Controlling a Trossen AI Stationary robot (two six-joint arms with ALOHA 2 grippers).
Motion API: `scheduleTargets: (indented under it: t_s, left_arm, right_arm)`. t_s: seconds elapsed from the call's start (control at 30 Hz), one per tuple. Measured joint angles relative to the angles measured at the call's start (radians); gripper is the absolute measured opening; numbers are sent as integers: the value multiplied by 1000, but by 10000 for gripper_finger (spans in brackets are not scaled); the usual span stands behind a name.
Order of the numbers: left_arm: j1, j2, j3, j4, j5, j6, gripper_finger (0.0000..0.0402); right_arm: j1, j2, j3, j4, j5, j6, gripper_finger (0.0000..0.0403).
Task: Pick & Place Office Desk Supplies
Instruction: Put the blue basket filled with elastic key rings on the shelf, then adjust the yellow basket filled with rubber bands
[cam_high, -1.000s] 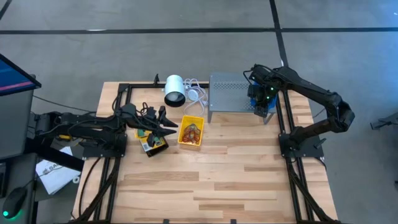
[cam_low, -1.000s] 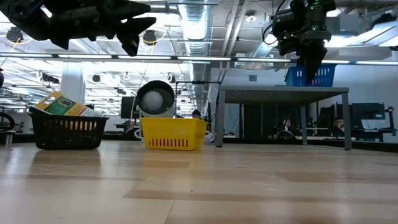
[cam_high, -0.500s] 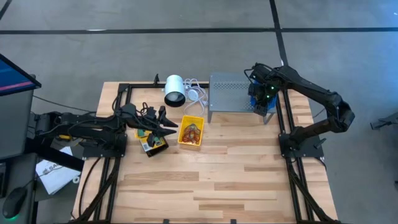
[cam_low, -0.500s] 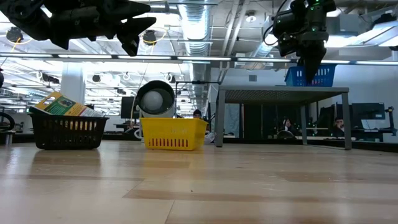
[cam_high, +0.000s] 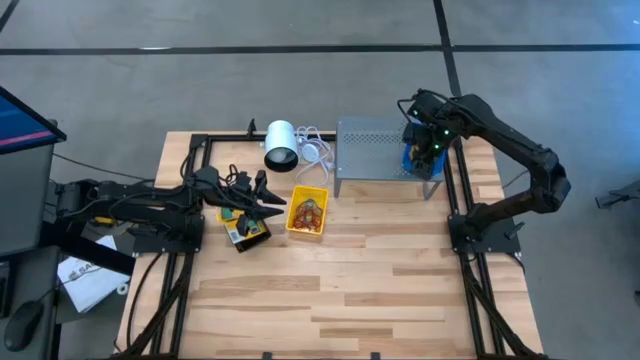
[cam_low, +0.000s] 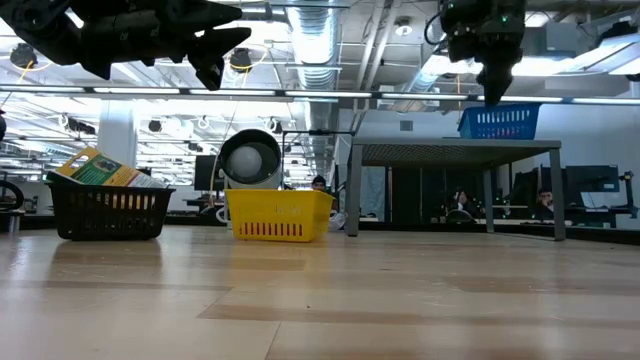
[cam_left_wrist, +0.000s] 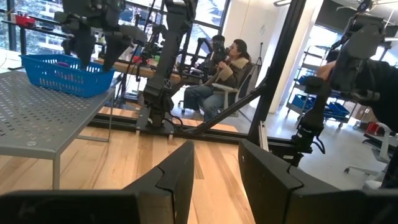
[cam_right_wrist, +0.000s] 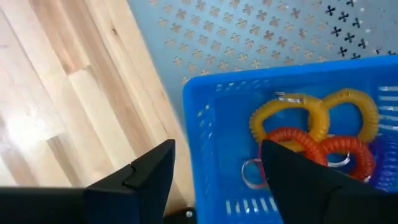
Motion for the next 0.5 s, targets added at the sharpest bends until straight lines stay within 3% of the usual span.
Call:
scheduleTargets:
  t_s: [0.1, 0.27, 0.5]
  left_arm:
    - [0, 0, 0, 0, 0, 0, 122]
    - [0, 0, 0, 0, 0, 0, 122]
    - [0, 0, 0, 0, 0, -10, 122]
  right_arm:
    - [20, -1, 33, -15, -26, 25, 233]
    - [73, -2, 85, -8, -171, 83, 233]
    - [221, -2, 121, 76, -269, 158, 233]
